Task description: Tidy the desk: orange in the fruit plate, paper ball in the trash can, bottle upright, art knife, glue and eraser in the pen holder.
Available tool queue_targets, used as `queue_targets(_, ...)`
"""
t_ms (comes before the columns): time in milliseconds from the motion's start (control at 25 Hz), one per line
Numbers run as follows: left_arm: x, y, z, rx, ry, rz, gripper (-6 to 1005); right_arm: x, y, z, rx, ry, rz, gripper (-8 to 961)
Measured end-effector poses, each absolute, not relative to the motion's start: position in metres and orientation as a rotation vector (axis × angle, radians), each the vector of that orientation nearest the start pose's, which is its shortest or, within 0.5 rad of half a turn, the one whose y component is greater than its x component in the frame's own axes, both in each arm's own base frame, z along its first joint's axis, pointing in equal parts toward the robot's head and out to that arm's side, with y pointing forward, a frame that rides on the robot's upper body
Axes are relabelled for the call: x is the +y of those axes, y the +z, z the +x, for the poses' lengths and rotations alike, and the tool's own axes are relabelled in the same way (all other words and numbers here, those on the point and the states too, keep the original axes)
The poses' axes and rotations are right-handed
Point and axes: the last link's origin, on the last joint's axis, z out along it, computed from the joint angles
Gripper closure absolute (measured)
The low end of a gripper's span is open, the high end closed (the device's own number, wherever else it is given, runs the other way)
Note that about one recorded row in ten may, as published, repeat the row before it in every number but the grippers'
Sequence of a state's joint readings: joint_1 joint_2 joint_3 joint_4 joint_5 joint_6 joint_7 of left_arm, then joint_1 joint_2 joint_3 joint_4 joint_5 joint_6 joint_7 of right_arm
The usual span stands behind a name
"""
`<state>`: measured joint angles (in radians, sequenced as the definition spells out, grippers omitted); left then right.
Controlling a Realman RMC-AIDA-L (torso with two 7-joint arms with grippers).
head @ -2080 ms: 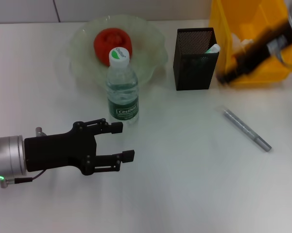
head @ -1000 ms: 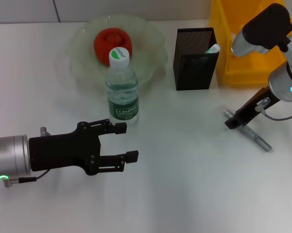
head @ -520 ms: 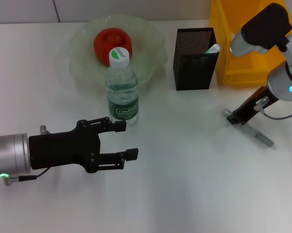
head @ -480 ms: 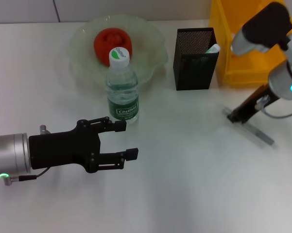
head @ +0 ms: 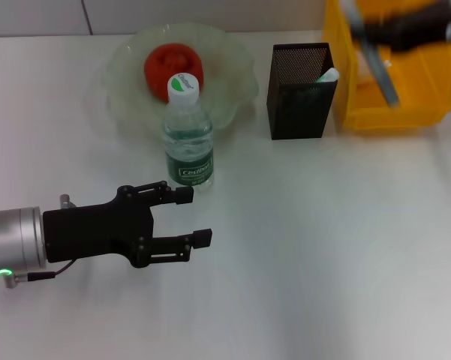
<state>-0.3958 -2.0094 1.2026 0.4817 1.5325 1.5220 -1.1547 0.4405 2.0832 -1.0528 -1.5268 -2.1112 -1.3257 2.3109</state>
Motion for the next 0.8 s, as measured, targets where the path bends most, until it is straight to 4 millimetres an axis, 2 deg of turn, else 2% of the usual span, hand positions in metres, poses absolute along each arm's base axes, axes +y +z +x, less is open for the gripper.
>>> queue_targets(80,0.278,-0.036,-0.277,-0.542,-0.831,-2.824,202,0.382,0.090,0.164,0.719,0.635,-2.337,809)
queue_targets(160,0.279,-0.037,-0.276,-0.540,-0.834,-2.825,202,0.392,0.082,0.175,0.714,0.748,-2.284,811)
queue_targets(320,0.279,-0.038,-0.275,-0.539,-0.840,-2.824,202,0.410,0.049,0.191,0.763,0.899,-2.252,812)
queue_targets(440,0.278,-0.038,-0.275,-0.538,-0.841,-2.820,202,0.419,0.023,0.202,0.818,0.931,-2.236,813)
queue_targets(600,0.278,-0.038,-0.275,-0.537,-0.844,-2.816,202,0.426,0.002,0.207,0.844,0.897,-2.225,804)
queue_targets(800,0.279,-0.038,-0.275,-0.539,-0.841,-2.813,202,0.428,-0.009,0.209,0.846,0.851,-2.226,754)
